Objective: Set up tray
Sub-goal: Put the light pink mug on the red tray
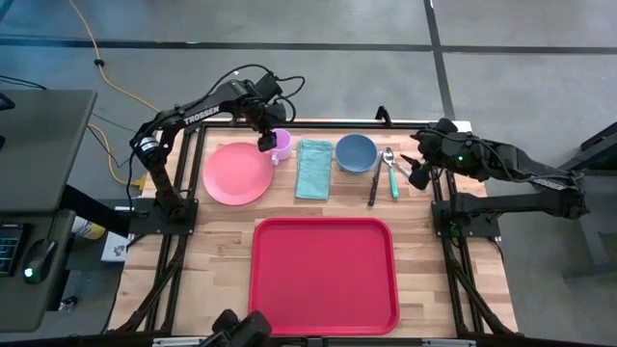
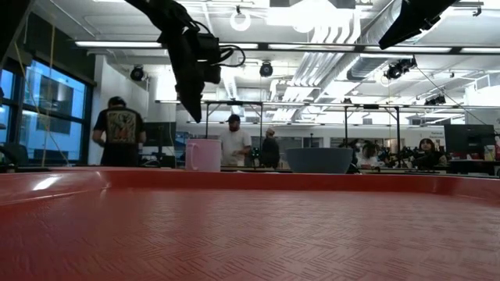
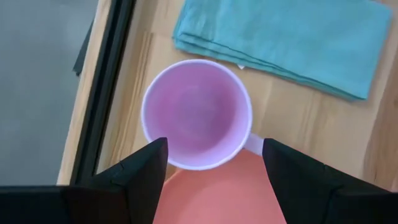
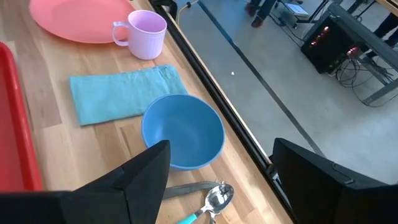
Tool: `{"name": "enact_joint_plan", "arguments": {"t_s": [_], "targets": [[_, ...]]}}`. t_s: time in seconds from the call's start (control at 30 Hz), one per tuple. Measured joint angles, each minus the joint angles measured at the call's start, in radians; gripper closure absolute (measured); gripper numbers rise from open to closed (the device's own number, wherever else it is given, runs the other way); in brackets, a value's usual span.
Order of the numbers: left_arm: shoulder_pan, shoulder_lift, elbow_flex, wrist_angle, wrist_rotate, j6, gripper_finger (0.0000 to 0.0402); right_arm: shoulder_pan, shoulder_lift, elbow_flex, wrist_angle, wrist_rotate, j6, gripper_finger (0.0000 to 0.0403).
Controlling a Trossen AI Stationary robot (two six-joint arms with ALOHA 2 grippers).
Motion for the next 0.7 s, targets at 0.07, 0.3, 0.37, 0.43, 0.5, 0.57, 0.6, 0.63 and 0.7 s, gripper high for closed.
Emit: {"name": "enact_joint_plan", "arguments": {"t_s": [0.07, 0.3, 0.37, 0.43, 0.5, 0.57, 0.6, 0.63, 0.7], "targets": [[-0.006, 0.0, 0.0, 0.0, -0.022, -0.014, 0.0108, 0.0, 0.0, 0.0, -0.001, -0.012, 0.0, 0.0137], [-0.002, 0.008, 0.0, -0.023, -0.117, -0.145, 0.0108, 0.0, 0.0, 0.0, -0.008, -0.012, -0.004, 0.0137], [0.002, 0.01, -0.002, -0.029, -0.147, -0.197, 0.0108, 0.0, 0.0, 0.0, -0.008, -0.013, -0.007, 0.0137], [0.001, 0.009, -0.002, 0.003, -0.172, -0.244, 0.0108, 0.0, 0.0, 0.0, -0.008, -0.013, -0.008, 0.0137], [0.001, 0.012, -0.002, 0.044, -0.173, -0.288, 0.0108, 0.0, 0.0, 0.0, -0.008, -0.013, -0.008, 0.0137], [0.003, 0.016, -0.002, 0.086, -0.137, -0.322, 0.0108, 0.0, 0.0, 0.0, -0.008, -0.013, -0.008, 0.0137], [0.004, 0.016, -0.002, 0.092, -0.119, -0.34, 0.0108, 0.0, 0.0, 0.0, -0.008, -0.014, -0.009, 0.0137], [0.01, 0.019, -0.002, 0.101, -0.108, -0.351, 0.0108, 0.0, 0.0, 0.0, -0.008, -0.015, -0.009, 0.0137], [0.014, 0.029, 0.0, 0.12, -0.089, -0.383, 0.0108, 0.0, 0.0, 0.0, -0.008, -0.032, -0.009, 0.0137]]}}
